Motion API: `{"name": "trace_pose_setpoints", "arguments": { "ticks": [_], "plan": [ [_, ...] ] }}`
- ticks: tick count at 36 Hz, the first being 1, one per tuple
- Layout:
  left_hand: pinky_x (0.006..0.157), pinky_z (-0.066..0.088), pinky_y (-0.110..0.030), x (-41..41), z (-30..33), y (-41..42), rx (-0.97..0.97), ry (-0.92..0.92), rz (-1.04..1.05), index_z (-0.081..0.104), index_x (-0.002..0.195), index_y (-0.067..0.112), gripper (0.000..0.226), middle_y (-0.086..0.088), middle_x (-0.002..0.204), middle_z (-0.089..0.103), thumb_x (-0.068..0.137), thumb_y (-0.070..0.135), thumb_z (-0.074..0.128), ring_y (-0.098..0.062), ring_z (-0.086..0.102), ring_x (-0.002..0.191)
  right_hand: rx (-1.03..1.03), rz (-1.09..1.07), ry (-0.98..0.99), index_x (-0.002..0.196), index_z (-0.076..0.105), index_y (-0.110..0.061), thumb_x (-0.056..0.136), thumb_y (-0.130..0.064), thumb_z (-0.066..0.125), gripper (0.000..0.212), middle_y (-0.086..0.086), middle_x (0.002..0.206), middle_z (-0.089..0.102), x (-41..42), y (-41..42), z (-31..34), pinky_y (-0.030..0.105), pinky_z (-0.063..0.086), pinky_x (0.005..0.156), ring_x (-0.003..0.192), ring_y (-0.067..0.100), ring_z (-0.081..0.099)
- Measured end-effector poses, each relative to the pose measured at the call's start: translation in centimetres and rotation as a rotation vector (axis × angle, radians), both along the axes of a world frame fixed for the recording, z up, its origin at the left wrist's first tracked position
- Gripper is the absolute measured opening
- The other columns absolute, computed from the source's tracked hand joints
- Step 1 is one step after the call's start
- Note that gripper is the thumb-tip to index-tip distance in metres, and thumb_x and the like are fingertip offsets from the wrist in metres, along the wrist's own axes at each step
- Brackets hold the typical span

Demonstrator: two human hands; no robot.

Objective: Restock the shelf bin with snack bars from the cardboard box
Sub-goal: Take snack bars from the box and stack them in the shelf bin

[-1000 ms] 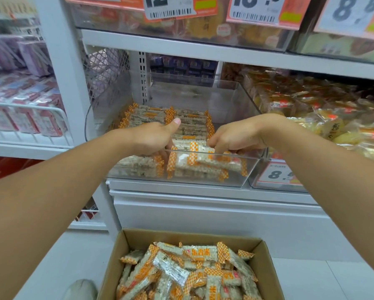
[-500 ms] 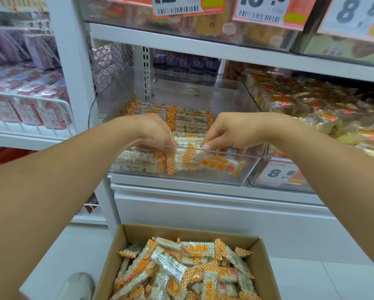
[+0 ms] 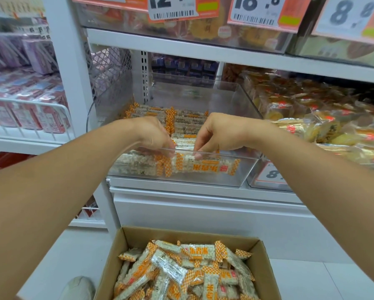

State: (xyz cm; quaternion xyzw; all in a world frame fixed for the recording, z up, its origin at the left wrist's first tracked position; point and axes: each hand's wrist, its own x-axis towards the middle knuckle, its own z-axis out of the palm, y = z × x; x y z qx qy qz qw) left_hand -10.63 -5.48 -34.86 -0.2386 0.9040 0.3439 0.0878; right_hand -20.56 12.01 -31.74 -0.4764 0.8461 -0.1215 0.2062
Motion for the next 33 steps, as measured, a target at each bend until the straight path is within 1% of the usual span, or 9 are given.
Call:
{"name": "trace_pose_setpoints", "arguments": {
  "ticks": [4, 8, 12, 16, 19, 24, 27, 30, 33],
  "plan": [
    [0.070, 0.050, -0.031, -0.1, -0.1, -0.2, -0.002, -0.018, -0.009, 0.082, 0.078, 0.023, 0.007, 0.001, 0.070, 0.073, 0.075, 0.026, 0.088, -0.018, 0.060, 0.068, 0.178, -0.261, 0.037, 0.102, 0.070, -0.012, 0.063, -0.063, 0.084, 0.066, 0.002, 0.086, 0.067, -0.3, 0.4, 0.3, 0.027, 0.054, 0.060, 0.064, 0.018, 0.060],
    [0.069, 0.047, -0.034, -0.2, 0.2, 0.4, -0.061, -0.050, -0.056, 0.081, 0.090, 0.019, 0.010, -0.015, 0.097, 0.076, 0.091, 0.025, 0.073, -0.023, 0.057, 0.072, 0.288, -0.307, -0.094, 0.117, 0.067, -0.012, 0.065, -0.074, 0.074, 0.081, 0.002, 0.109, 0.070, -0.6, 1.1, -0.5, 0.036, 0.061, 0.082, 0.091, 0.019, 0.071],
    [0.067, 0.043, -0.035, -0.4, 0.2, 0.9, -0.094, -0.085, -0.081, 0.079, 0.096, 0.013, 0.019, -0.018, 0.107, 0.074, 0.096, 0.028, 0.066, -0.022, 0.054, 0.075, 0.214, -0.389, -0.237, 0.119, 0.064, -0.009, 0.068, -0.062, 0.081, 0.075, 0.003, 0.115, 0.066, -0.6, 1.4, -1.0, 0.040, 0.060, 0.090, 0.098, 0.020, 0.069],
    [0.063, 0.048, -0.029, -0.3, 0.1, 0.7, 0.003, -0.020, -0.024, 0.081, 0.081, 0.018, 0.006, -0.007, 0.082, 0.078, 0.087, 0.019, 0.078, -0.018, 0.062, 0.072, 0.072, -0.431, -0.307, 0.099, 0.071, -0.013, 0.061, -0.047, 0.091, 0.055, 0.003, 0.097, 0.071, -0.7, 1.4, -1.9, 0.029, 0.058, 0.070, 0.080, 0.016, 0.069],
    [0.059, 0.057, -0.024, 0.0, 0.0, 0.7, 0.140, 0.057, 0.052, 0.079, 0.079, 0.013, 0.007, -0.007, 0.081, 0.076, 0.081, 0.006, 0.081, -0.015, 0.072, 0.069, -0.062, -0.476, -0.307, 0.086, 0.072, -0.012, 0.057, -0.036, 0.097, 0.045, 0.006, 0.083, 0.071, -0.4, 1.4, -2.4, 0.032, 0.062, 0.070, 0.071, 0.018, 0.067],
    [0.073, 0.063, -0.033, 0.4, 0.2, 1.0, 0.177, 0.118, 0.068, 0.079, 0.086, 0.012, 0.004, -0.006, 0.089, 0.078, 0.086, 0.008, 0.078, -0.017, 0.077, 0.074, 0.048, -0.469, -0.087, 0.106, 0.069, -0.004, 0.049, -0.051, 0.096, 0.078, 0.007, 0.091, 0.074, 0.6, 0.5, -1.9, 0.042, 0.063, 0.081, 0.086, 0.024, 0.074],
    [0.079, 0.063, -0.037, 0.5, 0.2, 1.1, 0.151, 0.107, 0.057, 0.079, 0.085, 0.014, 0.004, -0.004, 0.081, 0.078, 0.087, 0.010, 0.077, -0.017, 0.077, 0.076, 0.073, -0.499, -0.127, 0.107, 0.064, -0.003, 0.047, -0.049, 0.098, 0.082, 0.008, 0.092, 0.073, 0.9, 0.0, -1.8, 0.033, 0.063, 0.061, 0.071, 0.021, 0.075],
    [0.068, 0.063, -0.031, 0.4, 0.2, 1.4, 0.075, 0.134, 0.049, 0.078, 0.083, 0.015, 0.005, -0.004, 0.083, 0.077, 0.088, 0.014, 0.077, -0.013, 0.075, 0.067, 0.052, -0.501, -0.134, 0.106, 0.060, -0.006, 0.053, -0.048, 0.097, 0.078, 0.006, 0.099, 0.066, 1.0, -0.2, -1.8, 0.019, 0.050, 0.040, 0.063, 0.016, 0.070],
    [0.059, 0.061, -0.027, 0.5, 0.4, 1.6, 0.023, 0.154, 0.033, 0.079, 0.082, 0.014, 0.005, -0.004, 0.080, 0.076, 0.087, 0.015, 0.079, -0.012, 0.073, 0.059, 0.033, -0.514, -0.294, 0.109, 0.067, -0.002, 0.070, -0.044, 0.089, 0.061, 0.012, 0.109, 0.070, 0.1, 0.4, -1.3, 0.033, 0.063, 0.063, 0.072, 0.023, 0.076]
  ]
}}
